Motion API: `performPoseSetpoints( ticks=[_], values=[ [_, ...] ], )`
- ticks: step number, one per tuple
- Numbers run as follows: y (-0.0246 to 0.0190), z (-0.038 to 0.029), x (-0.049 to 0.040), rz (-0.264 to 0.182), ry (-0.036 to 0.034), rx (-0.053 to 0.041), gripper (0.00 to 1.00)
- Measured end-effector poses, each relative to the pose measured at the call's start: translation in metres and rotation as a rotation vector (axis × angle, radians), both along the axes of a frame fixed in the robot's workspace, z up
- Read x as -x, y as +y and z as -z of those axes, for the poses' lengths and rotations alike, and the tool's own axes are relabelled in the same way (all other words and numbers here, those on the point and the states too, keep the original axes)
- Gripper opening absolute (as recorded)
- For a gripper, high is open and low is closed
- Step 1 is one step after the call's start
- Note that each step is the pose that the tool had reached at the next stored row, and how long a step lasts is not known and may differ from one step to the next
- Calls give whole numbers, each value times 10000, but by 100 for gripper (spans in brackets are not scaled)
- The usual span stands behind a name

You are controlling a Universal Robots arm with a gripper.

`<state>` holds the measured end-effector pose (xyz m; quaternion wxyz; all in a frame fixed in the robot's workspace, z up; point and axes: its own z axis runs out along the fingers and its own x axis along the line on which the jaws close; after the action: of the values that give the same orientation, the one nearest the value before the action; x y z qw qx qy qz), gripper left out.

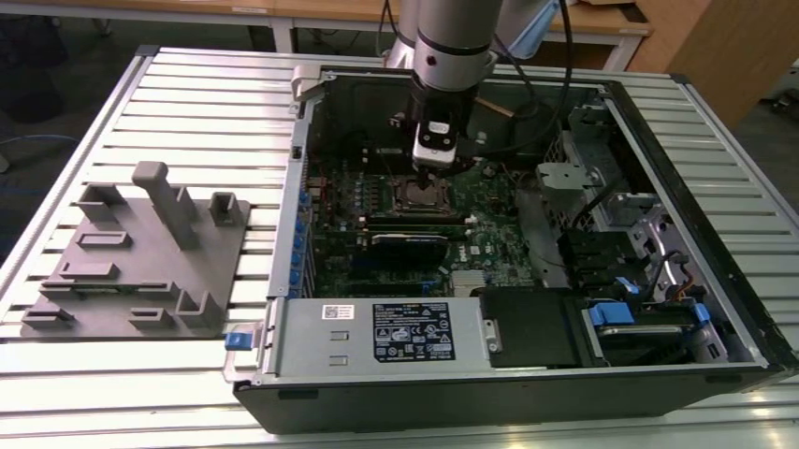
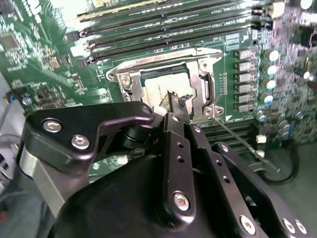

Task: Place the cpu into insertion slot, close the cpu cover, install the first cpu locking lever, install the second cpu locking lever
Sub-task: 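Close the cpu cover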

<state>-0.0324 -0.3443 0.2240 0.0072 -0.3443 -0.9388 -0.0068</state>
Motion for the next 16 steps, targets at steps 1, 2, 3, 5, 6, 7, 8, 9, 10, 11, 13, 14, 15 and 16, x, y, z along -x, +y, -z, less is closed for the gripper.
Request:
performPoseSetpoints(
  ticks=[1, 2, 3, 5, 6, 7, 8, 9, 10, 11, 13, 14, 15, 16],
  values=[
    [0, 2, 0, -178, 0, -1, 10],
    [0, 3, 0, -376, 0, 0, 10],
    [0, 5, 0, -555, 0, -1, 10],
    [0, 7, 0, -915, 0, 0, 10],
    [0, 9, 0, -1094, 0, 0, 10],
    [0, 10, 0, -1276, 0, 0, 10],
    [0, 11, 0, -1454, 0, 0, 10],
    [0, 13, 0, -1644, 0, 0, 10],
    [0, 14, 0, -1825, 0, -1, 10],
    [0, 16, 0, -2004, 0, -1, 10],
    [0, 18, 0, -2364, 0, 0, 10],
    [0, 20, 0, -2545, 0, 0, 10],
    [0, 21, 0, -2724, 0, -1, 10],
    [0, 23, 0, -2920, 0, -1, 10]
  ],
)
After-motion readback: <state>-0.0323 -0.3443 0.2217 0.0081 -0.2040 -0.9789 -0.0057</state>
